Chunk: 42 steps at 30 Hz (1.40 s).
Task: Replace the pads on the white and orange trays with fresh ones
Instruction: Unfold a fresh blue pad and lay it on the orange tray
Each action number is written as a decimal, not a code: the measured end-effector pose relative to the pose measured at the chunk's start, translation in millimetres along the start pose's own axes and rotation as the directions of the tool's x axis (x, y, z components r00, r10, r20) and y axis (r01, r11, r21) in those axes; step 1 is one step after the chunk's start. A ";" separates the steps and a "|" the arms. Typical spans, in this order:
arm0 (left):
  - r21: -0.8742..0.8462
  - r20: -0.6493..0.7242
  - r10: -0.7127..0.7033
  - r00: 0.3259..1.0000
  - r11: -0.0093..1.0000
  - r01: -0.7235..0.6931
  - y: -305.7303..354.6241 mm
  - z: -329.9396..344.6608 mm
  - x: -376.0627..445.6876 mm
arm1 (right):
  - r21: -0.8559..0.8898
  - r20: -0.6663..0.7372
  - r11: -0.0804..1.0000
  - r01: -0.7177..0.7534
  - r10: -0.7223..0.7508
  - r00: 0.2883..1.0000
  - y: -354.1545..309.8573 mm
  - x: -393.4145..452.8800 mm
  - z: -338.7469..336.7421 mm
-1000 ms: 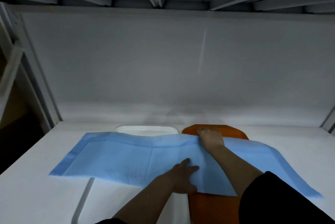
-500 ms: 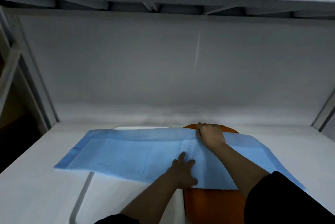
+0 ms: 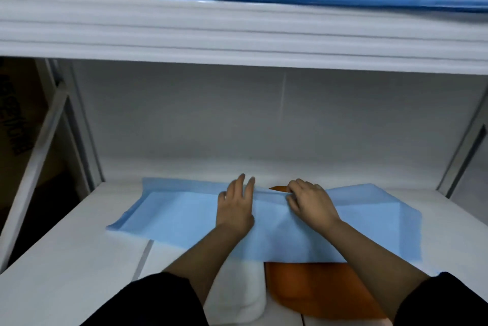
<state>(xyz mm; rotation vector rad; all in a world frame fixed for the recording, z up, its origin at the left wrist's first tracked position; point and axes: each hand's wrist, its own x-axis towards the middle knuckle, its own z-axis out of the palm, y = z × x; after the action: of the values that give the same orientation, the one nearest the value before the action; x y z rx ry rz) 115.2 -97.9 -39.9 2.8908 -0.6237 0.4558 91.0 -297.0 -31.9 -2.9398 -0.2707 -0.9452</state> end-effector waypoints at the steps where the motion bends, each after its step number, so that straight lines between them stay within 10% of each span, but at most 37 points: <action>1: 0.044 0.007 0.021 1.000 0.999 -0.021 -4.6 -3.9 -1.9 | 0.006 -0.005 1.000 0.012 -0.012 1.000 -3.0 -7.4 -6.9; 18: 0.409 -0.058 0.426 0.903 0.835 -0.368 -46.0 -35.4 -73.6 | 0.126 0.263 0.992 -0.024 -0.011 0.965 -36.6 -105.4 -55.0; 42: 0.181 0.131 0.575 0.807 0.787 -0.590 -35.4 36.8 -206.0 | -0.139 0.518 0.904 0.405 -0.282 0.808 -26.4 -203.3 -38.7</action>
<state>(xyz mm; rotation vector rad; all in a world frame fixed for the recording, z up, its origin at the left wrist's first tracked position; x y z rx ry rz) -38.9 4.3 -144.1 2.8590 -1.5967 0.5172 -98.3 -305.7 -119.1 -3.3928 -0.7902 -0.2269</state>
